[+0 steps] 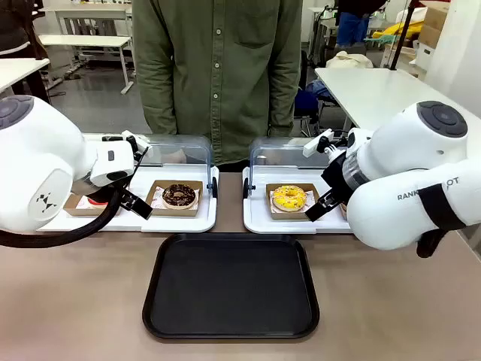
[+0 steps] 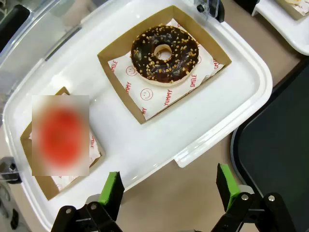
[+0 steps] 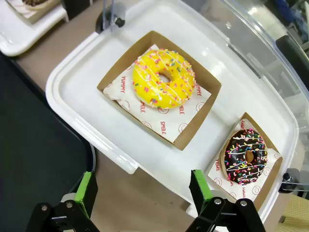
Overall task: Move the third donut from the left to the tray.
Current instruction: Pick up the Paper togo box containing the Donut indicated by the person and place it on the Handle tray.
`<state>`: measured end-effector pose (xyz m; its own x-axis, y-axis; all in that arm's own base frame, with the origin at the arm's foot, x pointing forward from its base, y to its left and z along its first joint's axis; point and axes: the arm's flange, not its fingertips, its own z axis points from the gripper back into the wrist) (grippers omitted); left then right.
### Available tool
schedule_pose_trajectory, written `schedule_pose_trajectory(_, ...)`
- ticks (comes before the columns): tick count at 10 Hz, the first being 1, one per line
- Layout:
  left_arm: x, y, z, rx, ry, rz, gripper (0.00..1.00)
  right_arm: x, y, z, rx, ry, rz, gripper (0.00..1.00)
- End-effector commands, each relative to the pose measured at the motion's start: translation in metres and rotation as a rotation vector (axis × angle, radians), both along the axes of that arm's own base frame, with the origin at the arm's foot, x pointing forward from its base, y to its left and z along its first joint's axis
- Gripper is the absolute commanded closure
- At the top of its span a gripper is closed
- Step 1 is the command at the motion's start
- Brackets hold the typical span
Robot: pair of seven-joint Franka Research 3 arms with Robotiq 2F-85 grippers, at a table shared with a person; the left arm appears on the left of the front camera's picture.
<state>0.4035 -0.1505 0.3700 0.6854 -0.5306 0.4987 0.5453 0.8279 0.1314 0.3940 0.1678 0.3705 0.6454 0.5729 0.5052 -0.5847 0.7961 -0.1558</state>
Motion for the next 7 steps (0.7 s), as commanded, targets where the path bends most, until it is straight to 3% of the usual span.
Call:
schedule_pose_trajectory(1,0.0,0.0,0.0001,0.0,0.0,0.0,0.0,0.0,0.0,0.0,0.0,0.0,0.0,0.0)
schedule_pose_trajectory(7,0.0,0.0,0.0001,0.0,0.0,0.0,0.0,-0.0001,0.0001,0.0,-0.001,0.0,0.001,0.0)
